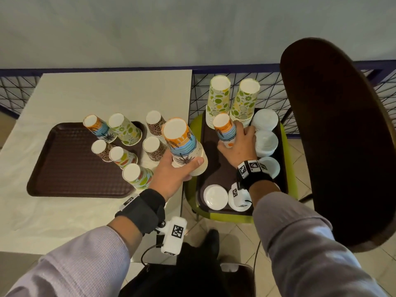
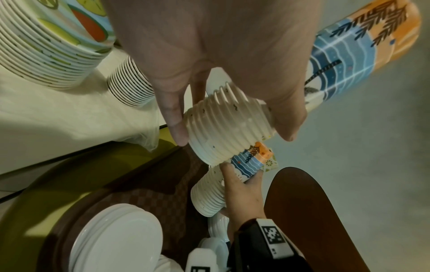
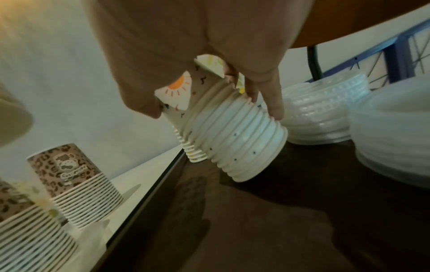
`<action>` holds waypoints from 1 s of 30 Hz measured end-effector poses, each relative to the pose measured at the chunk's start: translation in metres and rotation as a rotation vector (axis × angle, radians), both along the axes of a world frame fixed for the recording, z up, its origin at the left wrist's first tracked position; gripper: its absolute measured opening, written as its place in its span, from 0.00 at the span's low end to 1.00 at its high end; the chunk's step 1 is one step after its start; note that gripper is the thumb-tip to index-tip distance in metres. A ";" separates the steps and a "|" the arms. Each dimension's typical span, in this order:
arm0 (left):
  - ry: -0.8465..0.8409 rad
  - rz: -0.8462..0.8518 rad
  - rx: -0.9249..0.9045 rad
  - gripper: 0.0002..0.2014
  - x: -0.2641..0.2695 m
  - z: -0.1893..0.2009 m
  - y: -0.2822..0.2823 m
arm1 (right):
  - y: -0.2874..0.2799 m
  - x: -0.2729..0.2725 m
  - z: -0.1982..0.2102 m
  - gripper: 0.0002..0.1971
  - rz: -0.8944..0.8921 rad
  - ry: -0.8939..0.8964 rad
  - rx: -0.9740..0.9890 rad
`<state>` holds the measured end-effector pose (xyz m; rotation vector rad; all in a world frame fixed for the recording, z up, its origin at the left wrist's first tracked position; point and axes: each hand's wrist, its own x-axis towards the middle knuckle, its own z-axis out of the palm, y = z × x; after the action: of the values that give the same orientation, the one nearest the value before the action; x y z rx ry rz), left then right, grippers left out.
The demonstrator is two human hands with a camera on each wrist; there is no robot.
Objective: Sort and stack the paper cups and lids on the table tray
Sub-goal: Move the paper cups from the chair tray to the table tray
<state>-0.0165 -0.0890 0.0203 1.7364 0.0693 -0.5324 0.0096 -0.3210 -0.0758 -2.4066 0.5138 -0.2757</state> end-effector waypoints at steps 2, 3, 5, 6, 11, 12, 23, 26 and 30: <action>0.002 -0.007 -0.006 0.24 0.000 0.001 0.001 | 0.001 0.001 0.002 0.43 0.005 0.031 -0.010; 0.001 -0.005 -0.007 0.24 0.000 0.002 0.001 | 0.002 0.003 0.002 0.44 0.010 0.064 -0.014; -0.005 0.002 -0.012 0.25 -0.001 0.004 0.003 | 0.003 0.007 0.001 0.46 0.018 0.150 0.002; -0.004 0.005 -0.014 0.26 -0.001 0.005 0.004 | 0.004 0.008 0.000 0.47 0.022 0.179 0.015; -0.036 0.010 -0.019 0.31 -0.002 0.013 0.008 | 0.003 0.009 0.000 0.45 0.079 0.221 -0.005; -0.044 0.007 -0.017 0.32 -0.002 0.016 0.008 | 0.003 0.008 0.002 0.45 0.072 0.220 0.015; -0.142 -0.101 0.062 0.26 -0.012 0.086 0.048 | 0.024 -0.048 0.071 0.45 -0.117 -0.166 0.389; -0.195 -0.095 0.074 0.31 -0.021 0.109 0.081 | 0.045 -0.078 0.105 0.32 -0.096 -0.286 0.605; -0.276 -0.017 0.098 0.32 -0.036 0.121 0.131 | 0.073 -0.120 0.133 0.24 -0.008 -0.341 0.666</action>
<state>-0.0520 0.0420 0.1417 1.8923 -0.1165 -0.3015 -0.1101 -0.2478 0.0568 -1.6697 0.3797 -0.4311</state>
